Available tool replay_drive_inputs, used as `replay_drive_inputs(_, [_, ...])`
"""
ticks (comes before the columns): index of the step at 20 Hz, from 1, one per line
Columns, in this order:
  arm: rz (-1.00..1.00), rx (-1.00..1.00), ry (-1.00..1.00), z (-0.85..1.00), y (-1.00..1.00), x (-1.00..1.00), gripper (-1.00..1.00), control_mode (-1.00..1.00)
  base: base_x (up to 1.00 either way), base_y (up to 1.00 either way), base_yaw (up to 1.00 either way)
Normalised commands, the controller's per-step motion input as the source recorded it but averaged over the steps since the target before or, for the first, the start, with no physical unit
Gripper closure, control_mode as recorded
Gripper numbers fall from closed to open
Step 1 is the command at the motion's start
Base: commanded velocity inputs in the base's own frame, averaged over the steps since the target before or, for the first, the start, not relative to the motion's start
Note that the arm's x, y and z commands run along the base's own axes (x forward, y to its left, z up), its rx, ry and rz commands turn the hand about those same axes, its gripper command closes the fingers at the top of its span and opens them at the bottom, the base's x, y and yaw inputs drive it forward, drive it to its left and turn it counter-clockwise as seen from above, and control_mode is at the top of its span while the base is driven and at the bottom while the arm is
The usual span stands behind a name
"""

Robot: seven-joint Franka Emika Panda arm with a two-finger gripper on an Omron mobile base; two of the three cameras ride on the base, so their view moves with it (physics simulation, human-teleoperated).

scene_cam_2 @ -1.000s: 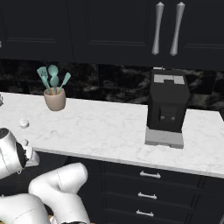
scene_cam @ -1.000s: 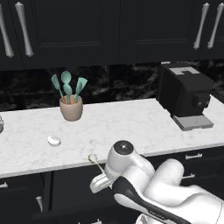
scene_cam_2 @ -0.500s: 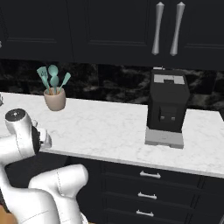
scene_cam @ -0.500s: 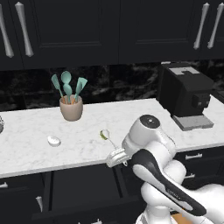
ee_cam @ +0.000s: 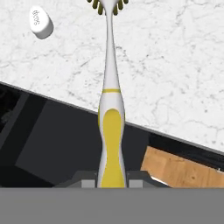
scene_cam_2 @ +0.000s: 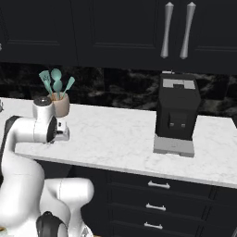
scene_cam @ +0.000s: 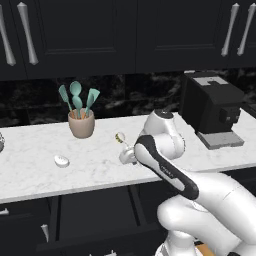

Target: Pick the dish brush from the drawer and place it on the counter.

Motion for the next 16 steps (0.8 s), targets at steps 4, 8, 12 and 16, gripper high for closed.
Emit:
replay_drive_inputs(4, [-0.08, -0.01, 0.01, -0.52, -0.13, 0.56, 1.0, -1.0, 0.0, 0.0, 0.0])
replay_drive_inputs(8, [-0.03, -0.03, 0.03, -0.73, -0.07, 0.28, 1.0, -1.0, 0.0, 0.0, 0.0])
replay_drive_inputs(12, [0.0, -0.03, 0.0, -0.76, 0.0, 0.25, 1.0, -1.0, 0.0, 0.0, 0.0])
replay_drive_inputs(16, [0.0, 0.0, 0.0, -0.53, 0.0, 0.44, 1.0, -1.0, 0.0, 0.0, 0.0])
